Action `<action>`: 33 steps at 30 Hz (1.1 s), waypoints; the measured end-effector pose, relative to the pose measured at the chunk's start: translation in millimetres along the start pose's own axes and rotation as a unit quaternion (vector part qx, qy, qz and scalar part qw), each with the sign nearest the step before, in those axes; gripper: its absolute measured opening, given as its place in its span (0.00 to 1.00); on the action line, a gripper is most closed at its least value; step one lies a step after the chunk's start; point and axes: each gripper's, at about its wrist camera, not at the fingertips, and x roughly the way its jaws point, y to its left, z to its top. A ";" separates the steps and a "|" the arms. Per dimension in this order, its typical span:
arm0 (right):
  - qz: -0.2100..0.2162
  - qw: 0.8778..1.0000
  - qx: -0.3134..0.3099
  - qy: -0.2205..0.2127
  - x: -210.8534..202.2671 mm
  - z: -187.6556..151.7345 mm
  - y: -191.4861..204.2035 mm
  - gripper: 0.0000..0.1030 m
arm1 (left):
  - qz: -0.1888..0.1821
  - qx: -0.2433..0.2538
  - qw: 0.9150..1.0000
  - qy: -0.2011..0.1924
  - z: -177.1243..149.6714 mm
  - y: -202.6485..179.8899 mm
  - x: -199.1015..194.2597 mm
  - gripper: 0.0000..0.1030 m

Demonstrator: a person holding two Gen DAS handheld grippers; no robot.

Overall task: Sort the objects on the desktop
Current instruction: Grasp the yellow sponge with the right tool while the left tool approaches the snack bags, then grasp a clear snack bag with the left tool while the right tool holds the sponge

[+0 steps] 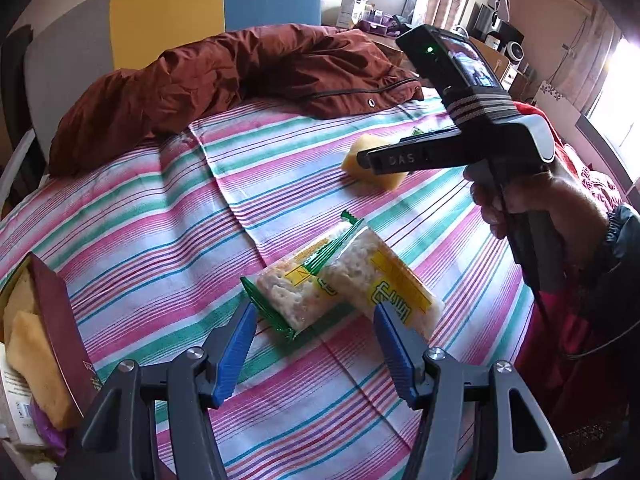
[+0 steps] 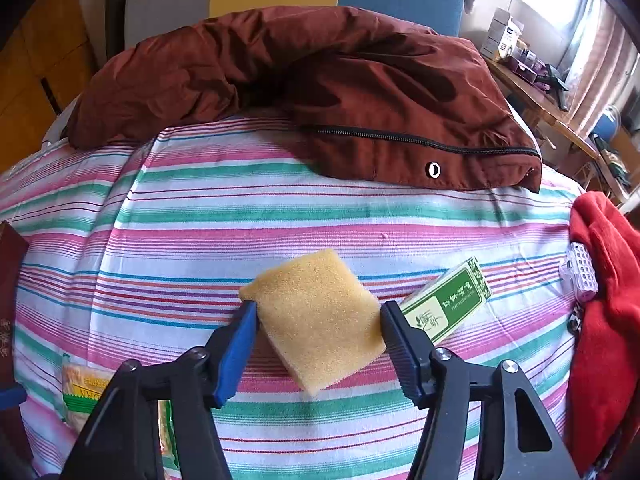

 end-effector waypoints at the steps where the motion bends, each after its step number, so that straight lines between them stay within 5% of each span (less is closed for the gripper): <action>1: 0.001 1.000 0.000 0.000 0.2 0.4 -0.4 0.60 | -0.001 0.000 1.000 -0.001 -0.2 0.7 -0.5 0.60; 11: 0.002 1.000 0.007 0.006 -0.3 1.9 -0.8 0.58 | -0.067 -0.006 0.998 0.014 -5.7 -20.0 2.9 0.59; 16: 0.008 1.000 0.018 0.006 -2.9 2.8 -3.2 0.57 | -0.085 -0.075 0.993 0.042 1.5 -25.3 22.0 0.60; 27: 0.022 0.999 0.030 -0.012 -22.9 10.6 -0.7 0.57 | -0.015 -0.142 0.987 0.079 19.7 -36.3 63.1 0.64; 33: 0.026 0.999 0.033 -0.017 -32.4 13.9 -0.4 0.57 | 0.019 -0.115 0.991 0.068 22.0 -42.1 73.1 0.64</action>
